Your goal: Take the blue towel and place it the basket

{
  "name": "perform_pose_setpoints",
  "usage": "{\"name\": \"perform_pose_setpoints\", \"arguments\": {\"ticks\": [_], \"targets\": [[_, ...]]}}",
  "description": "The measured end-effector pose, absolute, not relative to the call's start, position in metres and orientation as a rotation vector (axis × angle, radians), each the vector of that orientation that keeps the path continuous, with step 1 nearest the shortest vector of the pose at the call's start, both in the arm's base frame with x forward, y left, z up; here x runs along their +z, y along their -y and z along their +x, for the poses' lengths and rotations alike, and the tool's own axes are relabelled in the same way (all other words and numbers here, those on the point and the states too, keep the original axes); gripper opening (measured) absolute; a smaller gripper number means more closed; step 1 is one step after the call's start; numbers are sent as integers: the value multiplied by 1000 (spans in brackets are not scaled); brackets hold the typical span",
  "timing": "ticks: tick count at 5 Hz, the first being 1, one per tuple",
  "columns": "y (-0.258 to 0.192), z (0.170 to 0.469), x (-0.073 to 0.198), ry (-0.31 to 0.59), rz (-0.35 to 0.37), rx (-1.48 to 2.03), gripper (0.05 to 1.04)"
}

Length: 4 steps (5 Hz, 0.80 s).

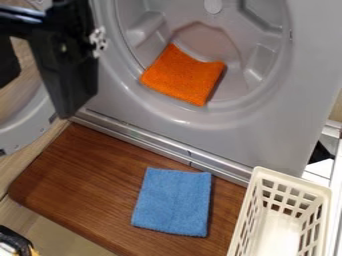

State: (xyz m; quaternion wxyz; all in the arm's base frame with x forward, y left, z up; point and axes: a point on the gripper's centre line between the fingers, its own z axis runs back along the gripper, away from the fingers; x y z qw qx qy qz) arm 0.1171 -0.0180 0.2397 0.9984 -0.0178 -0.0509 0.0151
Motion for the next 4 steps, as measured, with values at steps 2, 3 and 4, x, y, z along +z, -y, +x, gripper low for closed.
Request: {"name": "perform_pose_setpoints", "arguments": {"ticks": [2,3,4], "targets": [[18,134,204,52,-84,73,1001],[15,146,175,59,-64,104,1001],[14,164,150,58,-65,127,1001]]}}
